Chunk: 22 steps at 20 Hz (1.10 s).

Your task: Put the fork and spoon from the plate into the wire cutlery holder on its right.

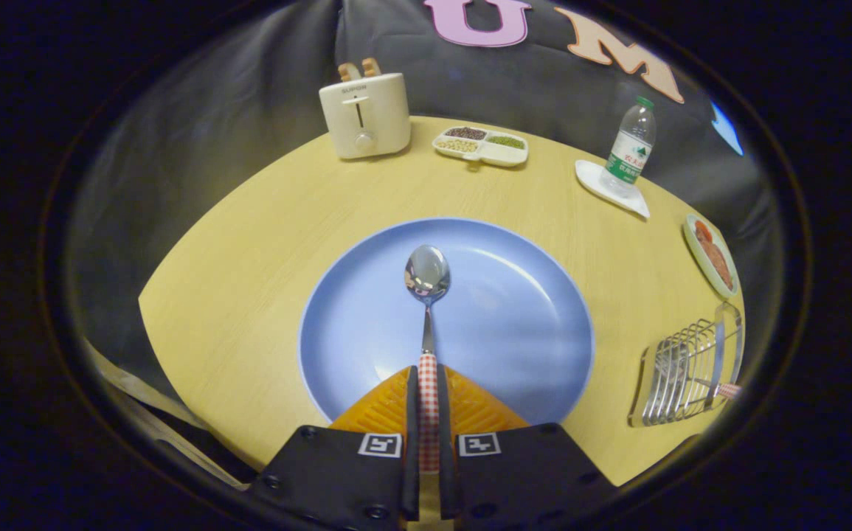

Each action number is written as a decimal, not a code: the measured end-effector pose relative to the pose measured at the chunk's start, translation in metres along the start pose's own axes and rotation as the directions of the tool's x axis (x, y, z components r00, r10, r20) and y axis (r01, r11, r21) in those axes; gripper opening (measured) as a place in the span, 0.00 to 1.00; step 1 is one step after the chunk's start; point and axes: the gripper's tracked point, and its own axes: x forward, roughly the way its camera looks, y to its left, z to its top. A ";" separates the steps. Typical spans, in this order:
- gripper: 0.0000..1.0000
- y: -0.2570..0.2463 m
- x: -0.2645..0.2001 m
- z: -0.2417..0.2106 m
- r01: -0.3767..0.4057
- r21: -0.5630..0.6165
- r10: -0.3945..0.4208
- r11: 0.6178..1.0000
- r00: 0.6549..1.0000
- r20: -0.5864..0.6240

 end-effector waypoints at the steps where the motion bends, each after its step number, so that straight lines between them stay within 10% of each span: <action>1: 0.14 -0.002 -0.003 0.000 -0.006 -0.014 0.006 1.000 1.000 -0.005; 22: 0.10 -0.038 -0.059 0.019 -0.122 0.087 0.132 0.989 0.984 -0.118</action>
